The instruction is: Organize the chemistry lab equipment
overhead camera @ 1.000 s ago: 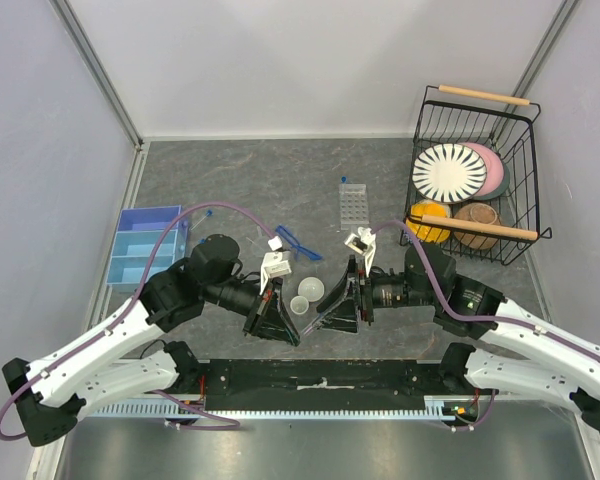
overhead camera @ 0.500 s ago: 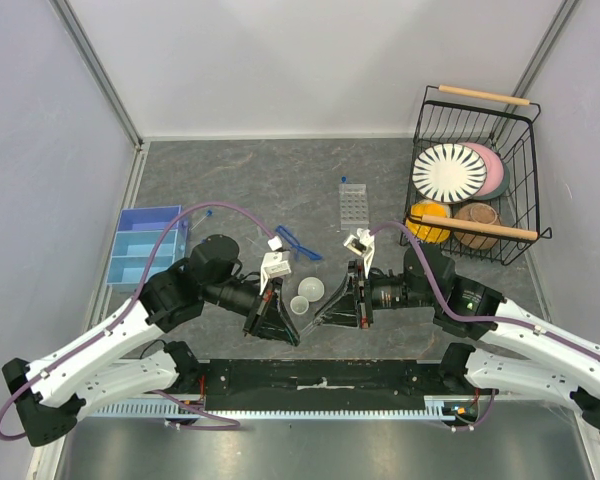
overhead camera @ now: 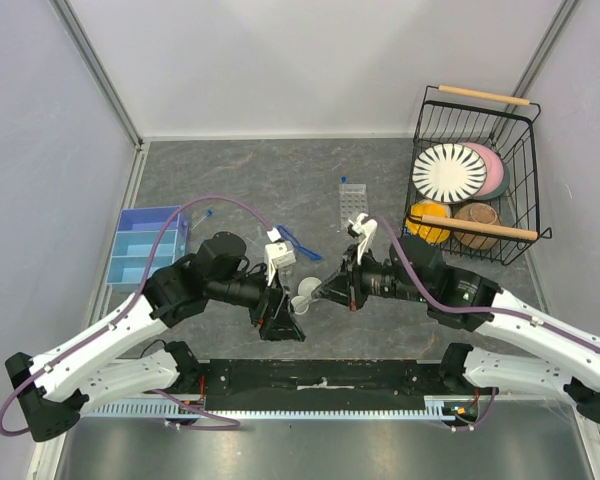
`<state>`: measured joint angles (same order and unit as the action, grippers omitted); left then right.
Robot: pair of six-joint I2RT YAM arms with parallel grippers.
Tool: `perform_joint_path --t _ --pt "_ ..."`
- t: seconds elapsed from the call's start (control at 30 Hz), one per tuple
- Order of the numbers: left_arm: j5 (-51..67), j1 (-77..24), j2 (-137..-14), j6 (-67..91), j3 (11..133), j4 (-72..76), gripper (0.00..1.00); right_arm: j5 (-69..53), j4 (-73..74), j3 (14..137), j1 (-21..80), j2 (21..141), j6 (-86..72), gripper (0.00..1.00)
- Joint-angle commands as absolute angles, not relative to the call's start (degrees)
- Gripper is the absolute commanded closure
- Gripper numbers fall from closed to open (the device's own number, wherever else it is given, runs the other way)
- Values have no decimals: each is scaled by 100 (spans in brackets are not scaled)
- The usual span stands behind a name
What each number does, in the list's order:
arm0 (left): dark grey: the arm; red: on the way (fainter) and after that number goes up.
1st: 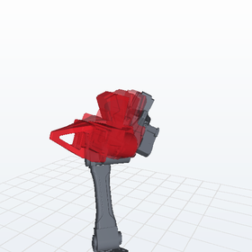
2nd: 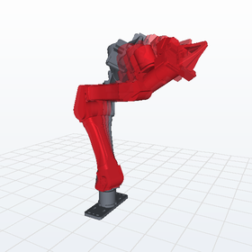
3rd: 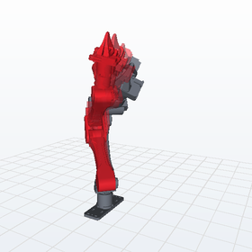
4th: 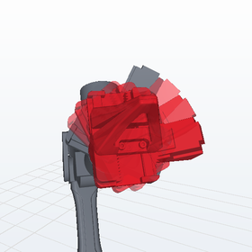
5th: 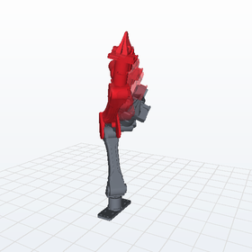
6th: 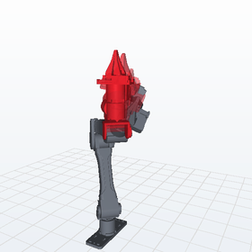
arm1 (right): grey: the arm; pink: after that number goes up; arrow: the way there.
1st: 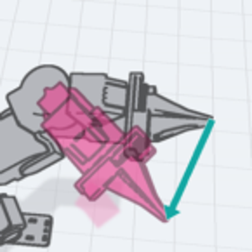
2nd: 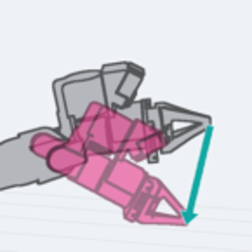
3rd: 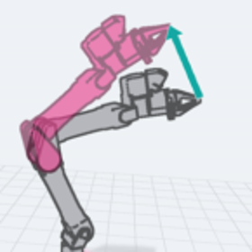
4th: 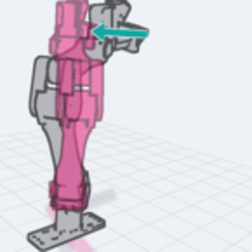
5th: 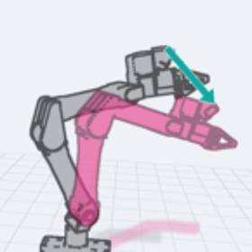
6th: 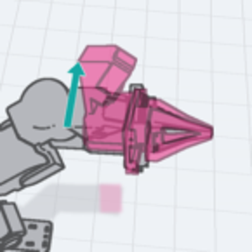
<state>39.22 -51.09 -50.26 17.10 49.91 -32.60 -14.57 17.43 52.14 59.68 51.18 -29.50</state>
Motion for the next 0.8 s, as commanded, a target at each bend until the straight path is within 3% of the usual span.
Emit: perform_joint_path --t 0.0,0.1,0.23,0.53,0.77 --pt "2595 -5106 -4913 1608 5475 -3647 4 392 2450 6133 5977 5676 -2435 100" --pt "1689 -5106 -4869 1644 5607 -3928 4 1518 2838 6591 5907 6099 -2207 100" --pt "715 -5098 -4720 1670 5660 -4078 4 2030 3146 7092 5468 6679 -1873 100" --pt "-614 -5106 -4807 1582 5678 -4184 5 1601 2270 7137 3193 7839 -1810 100" --pt "-475 -5098 -4799 1617 5221 -3850 6 1082 1977 8058 2698 9463 -1696 100"
